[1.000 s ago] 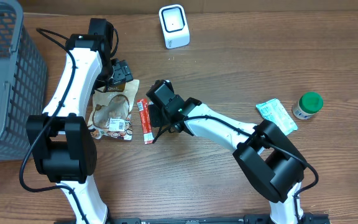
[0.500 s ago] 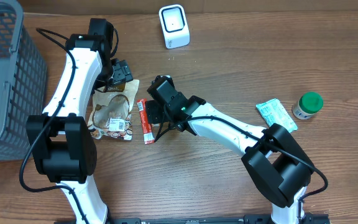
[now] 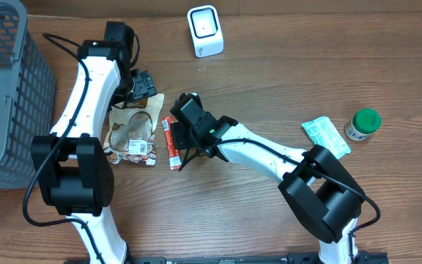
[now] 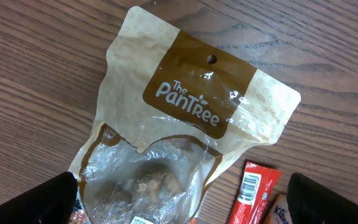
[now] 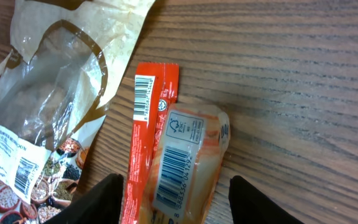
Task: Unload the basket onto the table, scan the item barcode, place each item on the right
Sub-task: 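Move the right gripper left over the orange Kleenex pack, then close the right gripper on the orange Kleenex pack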
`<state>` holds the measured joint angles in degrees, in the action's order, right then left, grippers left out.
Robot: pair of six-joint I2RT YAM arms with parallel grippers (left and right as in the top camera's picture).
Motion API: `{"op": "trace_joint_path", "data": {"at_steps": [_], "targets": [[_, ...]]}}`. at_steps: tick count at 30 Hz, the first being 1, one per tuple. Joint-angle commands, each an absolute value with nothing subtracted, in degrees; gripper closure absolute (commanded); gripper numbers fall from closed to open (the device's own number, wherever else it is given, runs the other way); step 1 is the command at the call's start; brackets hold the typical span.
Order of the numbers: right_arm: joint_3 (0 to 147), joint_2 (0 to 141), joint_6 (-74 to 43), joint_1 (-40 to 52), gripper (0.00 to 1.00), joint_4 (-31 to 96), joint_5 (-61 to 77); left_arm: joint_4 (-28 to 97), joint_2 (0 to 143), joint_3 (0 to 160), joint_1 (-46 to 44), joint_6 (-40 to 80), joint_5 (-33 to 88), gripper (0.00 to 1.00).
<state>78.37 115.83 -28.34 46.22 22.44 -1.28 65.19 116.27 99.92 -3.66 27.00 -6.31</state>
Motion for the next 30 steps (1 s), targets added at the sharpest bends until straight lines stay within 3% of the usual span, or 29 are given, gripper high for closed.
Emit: {"op": "trace_joint_path", "data": {"at_steps": [1, 8, 14, 21, 25, 30], "targets": [[78.74, 116.16, -28.27, 46.39, 0.45, 22.15, -1.19, 65.34, 116.79, 101.19, -3.77, 27.03, -7.03, 0.01], [78.72, 117.14, -28.29, 46.5, 0.51, 21.96, -1.19, 65.32, 116.79, 101.19, -3.79, 27.05, -7.01, 0.0], [78.72, 117.14, -28.27, 46.44, 0.66, 22.46, -1.45, 65.34, 116.79, 101.19, -3.77, 27.05, -7.03, 0.0], [78.74, 116.92, -28.27, 45.5, 0.69, 23.27, -1.39, 65.34, 116.79, 101.19, -3.77, 27.05, -7.01, 0.0], [78.74, 115.28, -28.29, 43.88, 0.8, 24.6, -1.17, 65.34, 116.79, 101.19, -3.77, 27.03, -7.01, 0.0], [78.76, 113.14, -27.33, 42.5, 0.8, 27.18, -1.21, 65.34, 116.79, 101.19, -3.77, 27.03, -7.01, 0.01]]}}
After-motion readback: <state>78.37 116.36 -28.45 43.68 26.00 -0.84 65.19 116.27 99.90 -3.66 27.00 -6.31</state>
